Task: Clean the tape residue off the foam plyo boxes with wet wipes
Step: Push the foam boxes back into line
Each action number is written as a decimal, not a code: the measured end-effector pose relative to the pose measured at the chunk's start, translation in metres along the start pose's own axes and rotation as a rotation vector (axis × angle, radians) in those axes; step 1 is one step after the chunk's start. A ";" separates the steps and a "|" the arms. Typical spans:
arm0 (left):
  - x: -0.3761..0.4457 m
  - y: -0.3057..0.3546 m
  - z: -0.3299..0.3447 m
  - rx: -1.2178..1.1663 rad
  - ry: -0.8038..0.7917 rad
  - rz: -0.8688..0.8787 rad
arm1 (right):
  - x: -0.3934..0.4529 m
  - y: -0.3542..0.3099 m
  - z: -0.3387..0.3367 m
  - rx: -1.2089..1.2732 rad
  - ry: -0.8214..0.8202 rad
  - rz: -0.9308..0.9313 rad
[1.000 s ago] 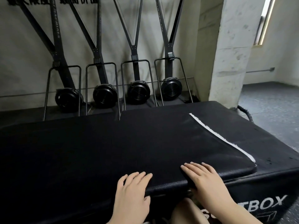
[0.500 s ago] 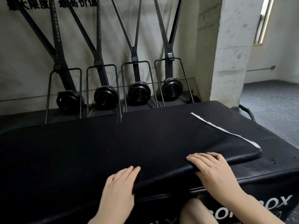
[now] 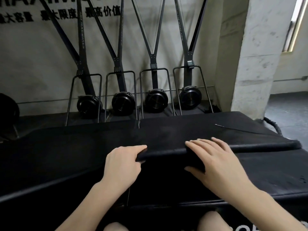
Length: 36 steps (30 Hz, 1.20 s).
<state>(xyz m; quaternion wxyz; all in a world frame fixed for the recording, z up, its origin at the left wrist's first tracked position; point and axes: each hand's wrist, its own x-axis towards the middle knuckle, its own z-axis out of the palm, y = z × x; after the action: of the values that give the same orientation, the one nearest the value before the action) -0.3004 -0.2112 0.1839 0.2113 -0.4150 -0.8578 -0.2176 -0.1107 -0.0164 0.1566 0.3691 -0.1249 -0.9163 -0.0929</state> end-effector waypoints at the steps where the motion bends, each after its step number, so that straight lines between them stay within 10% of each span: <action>1: 0.006 0.009 -0.007 -0.006 0.011 0.034 | 0.010 -0.017 0.000 0.014 0.022 -0.028; 9: 0.028 0.059 -0.036 0.055 0.110 0.281 | 0.067 -0.035 -0.024 0.013 0.150 -0.078; 19: 0.024 -0.016 -0.107 0.132 0.194 0.055 | 0.102 0.012 -0.052 0.010 0.292 0.050; 36: 0.120 0.000 -0.206 -0.104 0.202 0.312 | 0.203 -0.053 -0.127 -0.098 0.519 -0.073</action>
<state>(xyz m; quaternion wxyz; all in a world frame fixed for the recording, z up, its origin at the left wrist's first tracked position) -0.3310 -0.2500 0.4168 0.3056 -0.5293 -0.7452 -0.2667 -0.1851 -0.0677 0.3851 0.5818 -0.0815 -0.7892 -0.1791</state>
